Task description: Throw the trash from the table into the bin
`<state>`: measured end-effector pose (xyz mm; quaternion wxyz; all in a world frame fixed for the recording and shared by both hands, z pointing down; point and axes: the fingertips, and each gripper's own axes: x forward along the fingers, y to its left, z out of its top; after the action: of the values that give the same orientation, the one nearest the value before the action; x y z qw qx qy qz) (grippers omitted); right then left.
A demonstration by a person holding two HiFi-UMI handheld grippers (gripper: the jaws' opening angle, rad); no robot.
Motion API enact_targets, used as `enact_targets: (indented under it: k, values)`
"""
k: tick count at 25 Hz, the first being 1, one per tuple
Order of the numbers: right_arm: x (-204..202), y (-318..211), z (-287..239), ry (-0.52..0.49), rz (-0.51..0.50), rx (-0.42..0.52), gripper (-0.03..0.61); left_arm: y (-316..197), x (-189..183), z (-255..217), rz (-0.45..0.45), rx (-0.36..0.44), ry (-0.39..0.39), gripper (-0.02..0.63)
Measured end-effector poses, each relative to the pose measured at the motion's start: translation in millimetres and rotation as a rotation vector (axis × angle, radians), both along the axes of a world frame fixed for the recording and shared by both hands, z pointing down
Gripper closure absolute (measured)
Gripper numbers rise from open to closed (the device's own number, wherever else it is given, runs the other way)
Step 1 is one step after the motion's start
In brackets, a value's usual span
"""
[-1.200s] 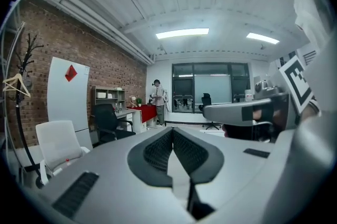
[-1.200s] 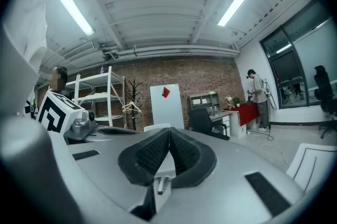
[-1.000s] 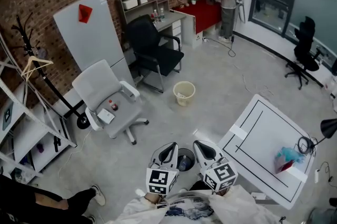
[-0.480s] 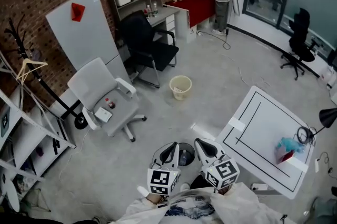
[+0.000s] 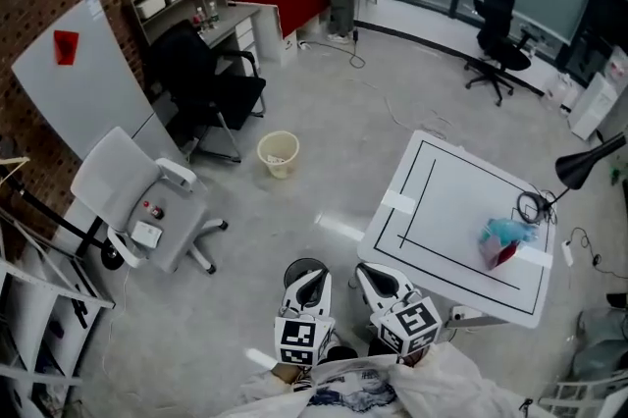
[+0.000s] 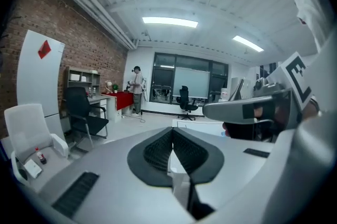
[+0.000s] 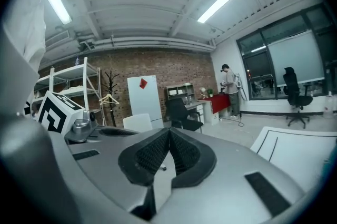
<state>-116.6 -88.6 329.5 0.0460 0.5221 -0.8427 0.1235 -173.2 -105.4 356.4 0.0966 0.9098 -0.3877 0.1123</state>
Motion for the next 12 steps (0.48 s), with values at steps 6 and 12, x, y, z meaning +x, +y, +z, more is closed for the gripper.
enact_targets:
  k: [6, 12]
  values:
    - [62, 17, 12, -0.021, 0.123, -0.025, 0.558, 3, 63, 5, 0.111, -0.011, -0.013, 0.604]
    - [145, 45, 10, -0.045, 0.231, -0.021, 0.558, 21, 149, 8, 0.212, -0.021, -0.051, 0.604]
